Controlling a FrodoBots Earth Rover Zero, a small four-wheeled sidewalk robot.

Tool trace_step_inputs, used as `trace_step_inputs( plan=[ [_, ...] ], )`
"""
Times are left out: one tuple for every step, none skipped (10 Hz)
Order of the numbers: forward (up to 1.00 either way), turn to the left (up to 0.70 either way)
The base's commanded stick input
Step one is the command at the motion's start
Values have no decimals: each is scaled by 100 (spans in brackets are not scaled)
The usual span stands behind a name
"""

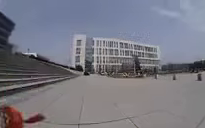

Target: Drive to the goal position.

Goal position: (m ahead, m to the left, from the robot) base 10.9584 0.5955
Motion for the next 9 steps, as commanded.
trace_step_inputs(
  plan=[
    [70,0],
    [70,0],
    [70,0],
    [70,0],
    [70,0],
    [70,0],
    [70,0],
    [70,0],
    [70,0]
  ],
)
